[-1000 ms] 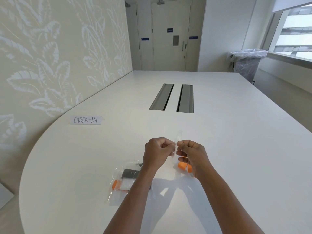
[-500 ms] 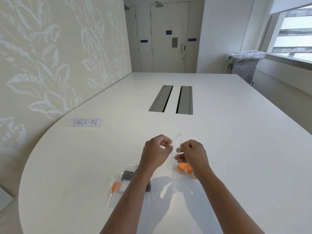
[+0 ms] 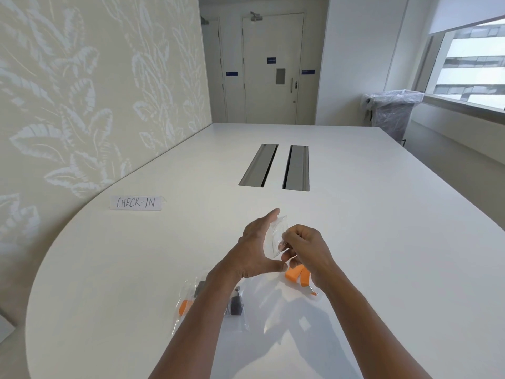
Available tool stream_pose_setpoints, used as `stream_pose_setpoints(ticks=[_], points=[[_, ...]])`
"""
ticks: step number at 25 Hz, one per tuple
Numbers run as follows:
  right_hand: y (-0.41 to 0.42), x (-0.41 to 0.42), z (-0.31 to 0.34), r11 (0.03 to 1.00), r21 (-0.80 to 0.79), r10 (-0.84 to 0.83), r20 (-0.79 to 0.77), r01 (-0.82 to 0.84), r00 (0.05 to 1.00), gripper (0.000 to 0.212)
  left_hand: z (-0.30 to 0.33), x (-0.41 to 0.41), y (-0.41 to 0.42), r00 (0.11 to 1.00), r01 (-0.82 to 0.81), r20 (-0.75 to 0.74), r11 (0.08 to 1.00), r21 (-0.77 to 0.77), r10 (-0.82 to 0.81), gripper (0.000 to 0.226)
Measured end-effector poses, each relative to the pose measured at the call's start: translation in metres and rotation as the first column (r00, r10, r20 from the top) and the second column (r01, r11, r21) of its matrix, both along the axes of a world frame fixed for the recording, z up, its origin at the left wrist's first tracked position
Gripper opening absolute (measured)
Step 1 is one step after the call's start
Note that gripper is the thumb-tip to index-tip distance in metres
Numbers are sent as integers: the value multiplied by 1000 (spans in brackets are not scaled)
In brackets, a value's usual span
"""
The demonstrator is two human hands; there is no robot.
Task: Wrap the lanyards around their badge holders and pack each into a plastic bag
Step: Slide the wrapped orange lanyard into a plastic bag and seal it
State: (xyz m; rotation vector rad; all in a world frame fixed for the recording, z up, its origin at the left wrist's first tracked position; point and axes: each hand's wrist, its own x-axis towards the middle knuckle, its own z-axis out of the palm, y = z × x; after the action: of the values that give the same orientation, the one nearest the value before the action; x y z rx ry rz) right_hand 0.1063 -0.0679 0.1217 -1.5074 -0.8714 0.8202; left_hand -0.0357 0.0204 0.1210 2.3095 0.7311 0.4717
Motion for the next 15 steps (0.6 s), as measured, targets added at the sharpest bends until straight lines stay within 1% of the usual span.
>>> stream_pose_setpoints(ticks=[3, 6, 9, 12, 15], points=[[-2, 1, 1, 1000, -2, 21, 13, -21, 1000, 13, -3, 2, 4, 999, -33, 19, 995, 92, 31, 99], [0, 1, 0, 997, -71, -12, 88, 18, 996, 18, -7, 4, 5, 998, -55, 22, 988, 143, 52, 89], [3, 1, -2, 991, -123, -40, 159, 60, 986, 19, -12, 7, 3, 999, -43, 36, 983, 177, 37, 85], [6, 1, -3, 983, -157, -57, 238, 96, 970, 17, -13, 9, 1, 996, -36, 85, 981, 189, 20, 77], [8, 3, -4, 980, -144, -99, 269, 141, 958, 15, -13, 9, 4, 992, -48, 125, 977, 206, 22, 70]])
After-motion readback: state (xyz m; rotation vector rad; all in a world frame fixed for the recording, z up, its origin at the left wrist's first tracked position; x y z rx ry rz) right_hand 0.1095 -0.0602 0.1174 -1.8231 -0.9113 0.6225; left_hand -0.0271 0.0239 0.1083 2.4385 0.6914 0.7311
